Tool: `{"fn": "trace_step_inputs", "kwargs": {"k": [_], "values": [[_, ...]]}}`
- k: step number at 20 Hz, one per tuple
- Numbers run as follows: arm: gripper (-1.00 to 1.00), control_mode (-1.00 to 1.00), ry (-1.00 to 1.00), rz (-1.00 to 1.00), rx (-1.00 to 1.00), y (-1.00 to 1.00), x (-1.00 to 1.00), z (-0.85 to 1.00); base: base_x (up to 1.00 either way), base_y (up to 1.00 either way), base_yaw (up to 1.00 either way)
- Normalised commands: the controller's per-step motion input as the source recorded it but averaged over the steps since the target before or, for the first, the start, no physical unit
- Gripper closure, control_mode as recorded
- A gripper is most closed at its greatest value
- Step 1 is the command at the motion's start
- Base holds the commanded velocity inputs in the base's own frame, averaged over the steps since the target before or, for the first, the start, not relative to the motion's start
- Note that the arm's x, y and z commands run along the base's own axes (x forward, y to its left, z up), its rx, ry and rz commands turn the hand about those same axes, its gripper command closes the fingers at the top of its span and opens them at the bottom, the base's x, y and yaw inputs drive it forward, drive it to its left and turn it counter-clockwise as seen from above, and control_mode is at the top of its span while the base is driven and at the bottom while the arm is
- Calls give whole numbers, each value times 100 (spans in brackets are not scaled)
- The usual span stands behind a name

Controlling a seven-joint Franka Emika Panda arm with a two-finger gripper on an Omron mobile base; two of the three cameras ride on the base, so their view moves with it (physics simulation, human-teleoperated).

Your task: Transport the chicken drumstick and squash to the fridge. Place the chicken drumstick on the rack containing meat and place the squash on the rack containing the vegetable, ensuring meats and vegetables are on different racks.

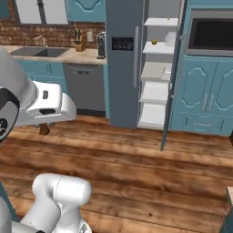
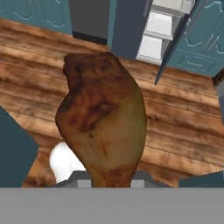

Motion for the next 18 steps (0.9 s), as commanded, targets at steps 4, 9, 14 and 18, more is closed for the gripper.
{"fn": "trace_step_inputs", "kwargs": {"k": [4,9,14,18], "values": [[100,100,0,0,0,0,0,0,100,-16,-5],[100,100,0,0,0,0,0,0,100,0,-12],[100,100,0,0,0,0,0,0,100,39,-23],[100,100,0,0,0,0,0,0,100,21,-24]]}}
